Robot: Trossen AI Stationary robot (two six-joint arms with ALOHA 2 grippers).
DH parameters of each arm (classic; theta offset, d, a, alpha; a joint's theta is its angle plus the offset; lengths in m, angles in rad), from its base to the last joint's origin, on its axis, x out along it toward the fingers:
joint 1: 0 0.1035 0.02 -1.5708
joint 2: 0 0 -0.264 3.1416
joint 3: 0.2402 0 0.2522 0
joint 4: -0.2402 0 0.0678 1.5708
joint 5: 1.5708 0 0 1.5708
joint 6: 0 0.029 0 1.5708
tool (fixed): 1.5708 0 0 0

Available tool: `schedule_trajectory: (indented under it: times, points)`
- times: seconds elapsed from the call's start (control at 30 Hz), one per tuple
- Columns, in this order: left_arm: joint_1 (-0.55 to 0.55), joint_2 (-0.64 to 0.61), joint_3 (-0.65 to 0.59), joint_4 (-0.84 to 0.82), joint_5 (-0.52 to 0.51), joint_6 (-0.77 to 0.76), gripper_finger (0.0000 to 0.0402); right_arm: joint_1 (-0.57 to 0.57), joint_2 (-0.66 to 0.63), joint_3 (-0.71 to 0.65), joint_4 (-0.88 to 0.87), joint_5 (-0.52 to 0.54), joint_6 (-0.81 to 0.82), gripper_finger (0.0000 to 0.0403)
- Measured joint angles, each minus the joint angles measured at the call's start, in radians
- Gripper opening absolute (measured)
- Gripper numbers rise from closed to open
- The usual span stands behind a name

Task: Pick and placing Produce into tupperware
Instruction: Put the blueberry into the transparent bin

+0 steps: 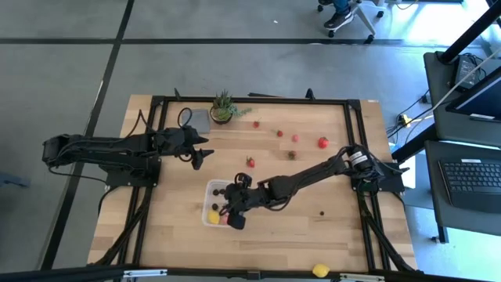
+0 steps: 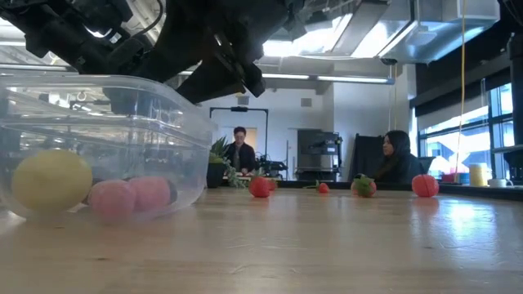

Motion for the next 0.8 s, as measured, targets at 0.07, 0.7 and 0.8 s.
schedule_trajectory:
  times: [0.07, 0.7, 0.8]
  points:
    - [0.000, 0.000, 0.000, 0.000, 0.000, 0.000, 0.0261, -0.002, -0.003, 0.000, 0.003, 0.000, -0.001, 0.0232]
    - [0.000, 0.000, 0.000, -0.004, 0.000, 0.001, 0.0261, 0.095, -0.359, 0.001, -0.487, 0.188, 0.413, 0.0243]
    - [0.000, 0.000, 0.000, -0.004, 0.000, 0.001, 0.0261, 0.194, -0.434, 0.002, -0.606, 0.407, 0.559, 0.0243]
